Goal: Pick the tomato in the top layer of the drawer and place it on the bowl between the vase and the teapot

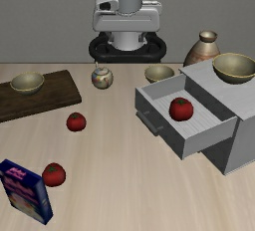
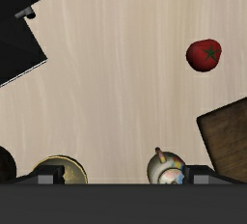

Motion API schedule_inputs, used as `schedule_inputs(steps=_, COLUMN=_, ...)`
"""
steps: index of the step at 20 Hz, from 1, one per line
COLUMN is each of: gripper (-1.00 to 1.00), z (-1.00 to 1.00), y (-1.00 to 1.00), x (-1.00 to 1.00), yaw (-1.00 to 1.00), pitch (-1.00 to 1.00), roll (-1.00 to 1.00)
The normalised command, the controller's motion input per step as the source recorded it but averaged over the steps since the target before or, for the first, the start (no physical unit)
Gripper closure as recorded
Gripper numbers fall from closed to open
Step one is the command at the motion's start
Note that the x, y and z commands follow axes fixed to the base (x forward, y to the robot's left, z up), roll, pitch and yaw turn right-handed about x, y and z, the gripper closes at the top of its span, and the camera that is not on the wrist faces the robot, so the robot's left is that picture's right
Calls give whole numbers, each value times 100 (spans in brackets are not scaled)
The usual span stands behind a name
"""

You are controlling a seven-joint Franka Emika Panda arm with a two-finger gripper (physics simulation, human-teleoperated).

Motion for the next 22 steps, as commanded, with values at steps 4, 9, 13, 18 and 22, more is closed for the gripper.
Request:
schedule_inputs(steps=4, gripper=-100, z=0, y=0, x=100, yaw=0, pitch=0, roll=0)
schedule_inputs(steps=9, gripper=-100, z=0, y=0, x=100, yaw=0, pitch=0, roll=0)
schedule_inputs(steps=13, gripper=-100, z=0, y=50, x=50, yaw=0, pitch=0, roll=0)
schedule_inputs(steps=18, gripper=-100, z=0, y=100, x=0, yaw=0, pitch=0, roll=0)
schedule_inputs(steps=22, gripper=-100, z=0, y=50, x=50, yaw=0, pitch=0, roll=0)
